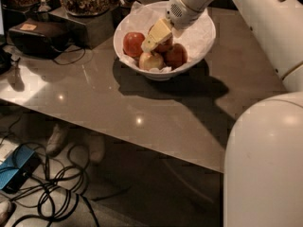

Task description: Pick apple from white bowl

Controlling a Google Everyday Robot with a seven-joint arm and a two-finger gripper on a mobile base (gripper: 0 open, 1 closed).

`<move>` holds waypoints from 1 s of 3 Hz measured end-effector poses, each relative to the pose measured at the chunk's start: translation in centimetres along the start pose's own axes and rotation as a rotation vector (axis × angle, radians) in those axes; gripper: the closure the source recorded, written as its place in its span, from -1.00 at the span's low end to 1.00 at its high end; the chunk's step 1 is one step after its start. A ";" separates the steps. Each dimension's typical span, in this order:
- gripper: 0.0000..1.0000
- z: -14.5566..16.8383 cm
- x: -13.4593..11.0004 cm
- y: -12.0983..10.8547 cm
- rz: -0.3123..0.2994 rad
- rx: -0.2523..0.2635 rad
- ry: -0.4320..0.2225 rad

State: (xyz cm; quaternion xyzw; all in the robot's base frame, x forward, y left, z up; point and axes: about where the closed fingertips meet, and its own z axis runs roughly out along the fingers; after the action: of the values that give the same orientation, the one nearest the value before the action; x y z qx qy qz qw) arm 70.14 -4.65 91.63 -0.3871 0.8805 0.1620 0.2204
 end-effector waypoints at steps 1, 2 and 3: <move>-0.18 0.0 0.0 0.0 -0.001 -0.001 0.000; 0.28 0.0 0.0 0.0 -0.001 0.000 0.000; 0.74 -0.4 -0.2 0.4 -0.016 0.007 -0.014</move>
Offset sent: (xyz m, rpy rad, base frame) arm 0.0000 0.0003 -0.0002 0.0000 -0.0002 0.0012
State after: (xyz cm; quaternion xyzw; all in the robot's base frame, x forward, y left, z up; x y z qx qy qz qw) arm 69.87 -4.47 92.12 -0.3922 0.8763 0.1601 0.2293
